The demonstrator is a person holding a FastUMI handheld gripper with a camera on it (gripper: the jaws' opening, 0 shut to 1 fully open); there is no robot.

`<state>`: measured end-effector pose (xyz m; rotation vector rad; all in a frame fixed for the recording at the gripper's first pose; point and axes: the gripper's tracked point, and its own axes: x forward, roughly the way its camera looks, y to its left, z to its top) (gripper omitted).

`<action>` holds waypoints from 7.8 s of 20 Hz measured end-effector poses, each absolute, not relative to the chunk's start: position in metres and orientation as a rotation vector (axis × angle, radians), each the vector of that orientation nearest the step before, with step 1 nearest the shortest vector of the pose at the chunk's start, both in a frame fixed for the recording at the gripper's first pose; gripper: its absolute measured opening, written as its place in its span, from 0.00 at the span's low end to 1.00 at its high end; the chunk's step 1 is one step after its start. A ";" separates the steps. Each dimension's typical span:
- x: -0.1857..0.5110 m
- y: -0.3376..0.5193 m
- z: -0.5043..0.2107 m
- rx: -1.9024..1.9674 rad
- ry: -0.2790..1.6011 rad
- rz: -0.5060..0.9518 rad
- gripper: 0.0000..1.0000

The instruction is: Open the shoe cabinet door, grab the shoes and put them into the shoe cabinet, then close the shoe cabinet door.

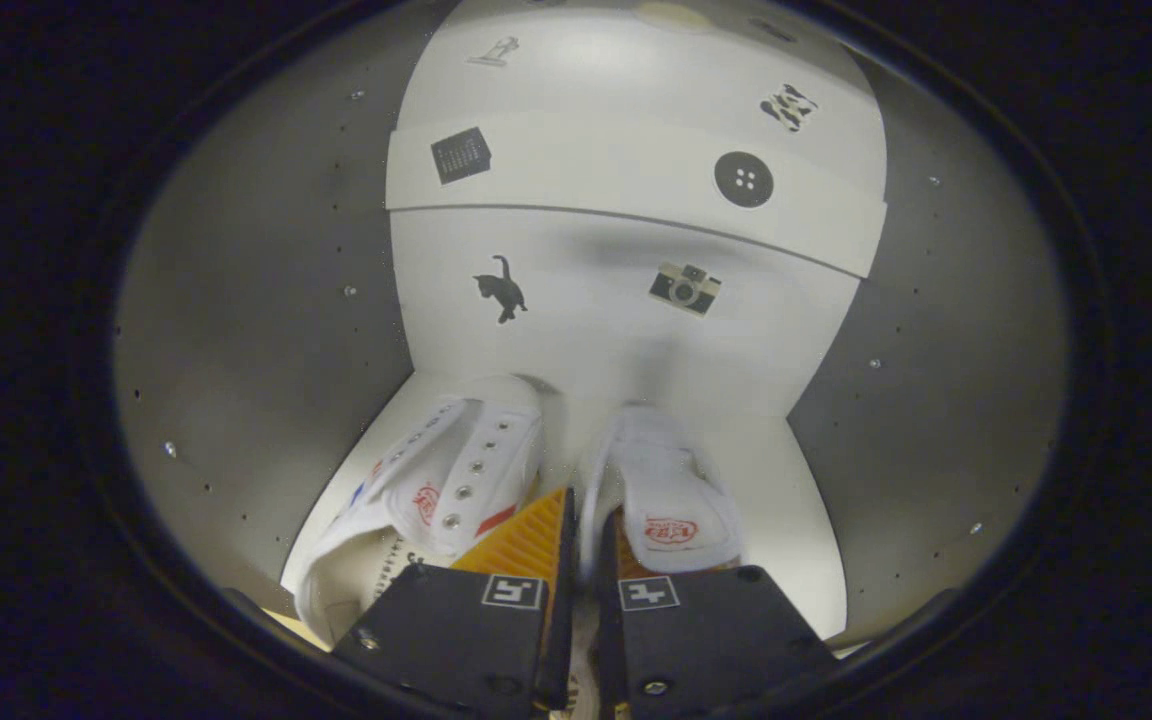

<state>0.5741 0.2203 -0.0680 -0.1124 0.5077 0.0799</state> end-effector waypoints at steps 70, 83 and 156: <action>0.084 -0.070 -0.006 0.113 0.078 0.181 1.00; 0.096 -0.038 0.014 0.028 0.078 0.317 0.95; 0.078 0.143 0.056 0.052 -0.001 0.113 0.99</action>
